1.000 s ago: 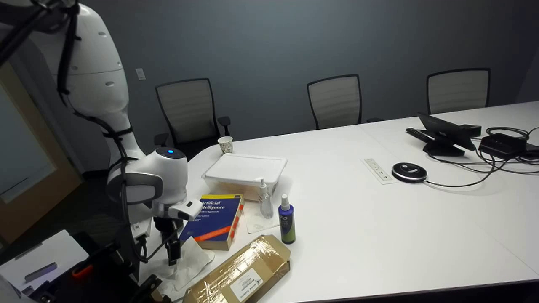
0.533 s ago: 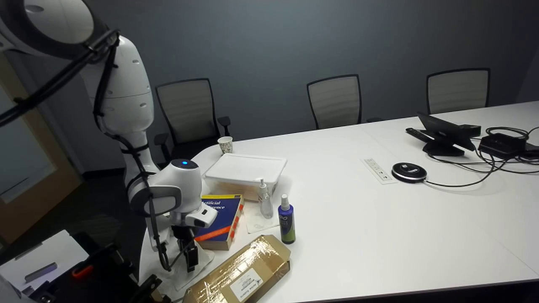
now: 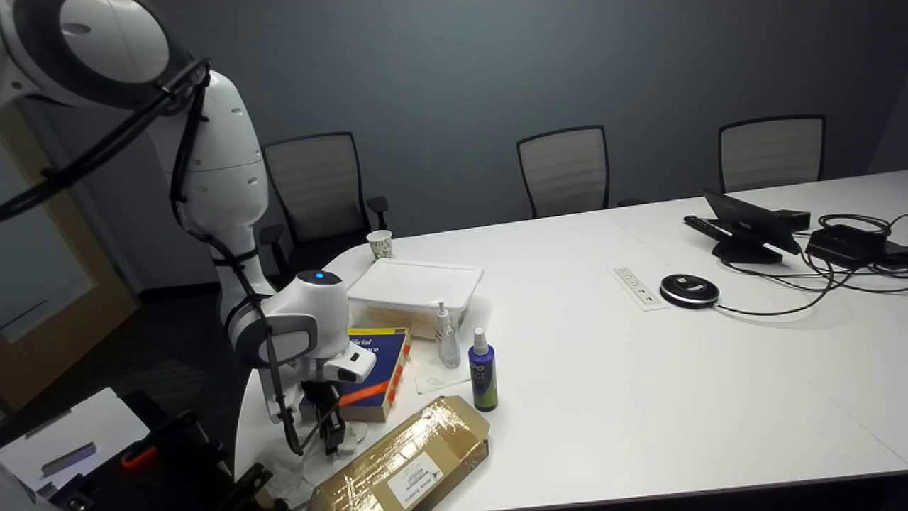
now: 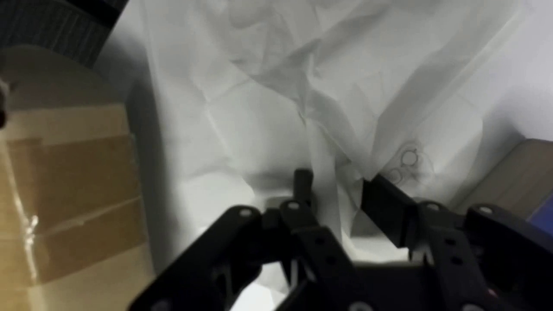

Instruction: Use the tissue to wipe the cover of the book

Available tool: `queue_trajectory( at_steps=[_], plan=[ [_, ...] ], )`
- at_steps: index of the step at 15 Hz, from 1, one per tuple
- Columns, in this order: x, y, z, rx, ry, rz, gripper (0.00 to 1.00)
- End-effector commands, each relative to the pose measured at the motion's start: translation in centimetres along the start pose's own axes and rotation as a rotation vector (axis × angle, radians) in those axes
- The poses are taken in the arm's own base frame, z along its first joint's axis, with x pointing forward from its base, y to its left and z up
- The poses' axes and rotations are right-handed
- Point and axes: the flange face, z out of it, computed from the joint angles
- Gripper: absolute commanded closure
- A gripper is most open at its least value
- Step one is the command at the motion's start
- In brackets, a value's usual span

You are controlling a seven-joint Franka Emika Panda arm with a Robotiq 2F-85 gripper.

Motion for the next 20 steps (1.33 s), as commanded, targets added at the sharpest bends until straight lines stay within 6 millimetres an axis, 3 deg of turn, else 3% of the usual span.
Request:
queue_trajectory(
  at_steps=[1,3,6,8,14,17,20],
  plan=[
    [0.0,-0.3,0.0,-0.019,0.017,0.011,0.93],
    [0.0,0.1,-0.4,-0.019,0.023,0.020,1.00],
    [0.0,0.2,-2.6,-0.008,0.048,0.026,0.99],
    [-0.1,0.2,-4.7,-0.011,0.074,0.032,0.99],
    [-0.5,0.6,-13.6,-0.061,0.203,0.090,0.99],
    [0.3,-0.5,-17.3,-0.098,0.260,0.061,0.99],
    [1.0,-3.3,-19.7,-0.099,0.294,-0.008,0.99]
  ],
)
